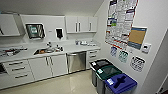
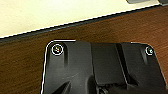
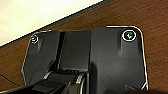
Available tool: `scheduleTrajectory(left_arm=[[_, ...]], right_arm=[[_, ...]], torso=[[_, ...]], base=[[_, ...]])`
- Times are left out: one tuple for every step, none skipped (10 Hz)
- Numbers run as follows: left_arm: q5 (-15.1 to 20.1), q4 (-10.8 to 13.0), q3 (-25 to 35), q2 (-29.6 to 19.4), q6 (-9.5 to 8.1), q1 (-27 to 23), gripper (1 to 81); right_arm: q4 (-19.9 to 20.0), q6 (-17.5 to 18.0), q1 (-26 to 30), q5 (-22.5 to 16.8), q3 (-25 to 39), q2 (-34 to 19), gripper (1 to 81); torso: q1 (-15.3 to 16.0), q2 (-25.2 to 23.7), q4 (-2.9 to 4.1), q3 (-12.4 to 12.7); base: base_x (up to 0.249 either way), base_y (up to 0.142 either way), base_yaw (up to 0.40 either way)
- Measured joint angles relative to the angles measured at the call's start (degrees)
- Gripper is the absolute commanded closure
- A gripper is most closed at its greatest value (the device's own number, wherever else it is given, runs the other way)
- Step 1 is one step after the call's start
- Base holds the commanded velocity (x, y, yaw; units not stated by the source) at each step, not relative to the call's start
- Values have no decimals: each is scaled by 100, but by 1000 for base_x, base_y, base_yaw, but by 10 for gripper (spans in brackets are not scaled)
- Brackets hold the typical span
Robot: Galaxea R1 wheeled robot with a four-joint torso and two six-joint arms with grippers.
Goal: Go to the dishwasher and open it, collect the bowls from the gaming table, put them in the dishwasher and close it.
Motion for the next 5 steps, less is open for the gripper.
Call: scheduleTrajectory(left_arm=[[0,0,0,2,0,0,10],[-2,0,0,5,0,0,10],[0,0,-5,0,0,0,10],[-2,0,0,5,0,0,10],[-2,0,0,5,0,0,10]], right_arm=[[0,0,0,2,0,0,10],[0,0,0,2,0,0,10],[0,0,-1,0,2,2,10],[0,0,-1,2,5,5,10],[0,0,-1,0,5,2,10]], torso=[[0,0,0,0],[0,0,0,0],[0,0,0,0],[0,0,0,0],[0,0,0,0]], base=[[111,79,0],[112,79,0],[111,79,0],[111,79,0],[111,79,0]])
